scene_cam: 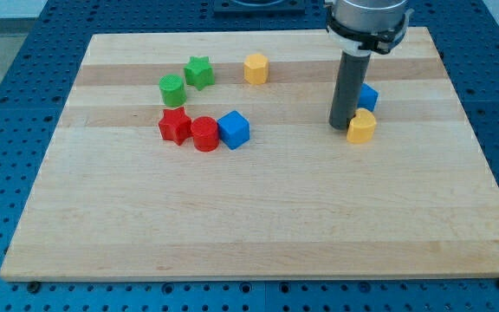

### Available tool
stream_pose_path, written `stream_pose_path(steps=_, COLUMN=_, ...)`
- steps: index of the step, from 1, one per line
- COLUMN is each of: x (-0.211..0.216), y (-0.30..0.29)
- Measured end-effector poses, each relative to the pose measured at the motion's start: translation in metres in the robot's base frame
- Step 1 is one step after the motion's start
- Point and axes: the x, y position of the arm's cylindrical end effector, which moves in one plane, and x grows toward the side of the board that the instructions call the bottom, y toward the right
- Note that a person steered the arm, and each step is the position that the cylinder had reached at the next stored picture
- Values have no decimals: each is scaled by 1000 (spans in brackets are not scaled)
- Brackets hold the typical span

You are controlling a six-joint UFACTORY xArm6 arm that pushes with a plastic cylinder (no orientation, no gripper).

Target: Move the yellow hexagon above to the blue triangle

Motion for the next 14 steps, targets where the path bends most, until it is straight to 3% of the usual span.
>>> stream_pose_path(steps=1, x=-4, y=-4)
stream_pose_path(steps=3, x=-39, y=-117)
stream_pose_path(steps=5, x=-99, y=-158)
stream_pose_path(steps=9, x=-125, y=-158)
stream_pose_path(steps=12, x=-125, y=-81)
stream_pose_path(steps=14, x=-98, y=-93)
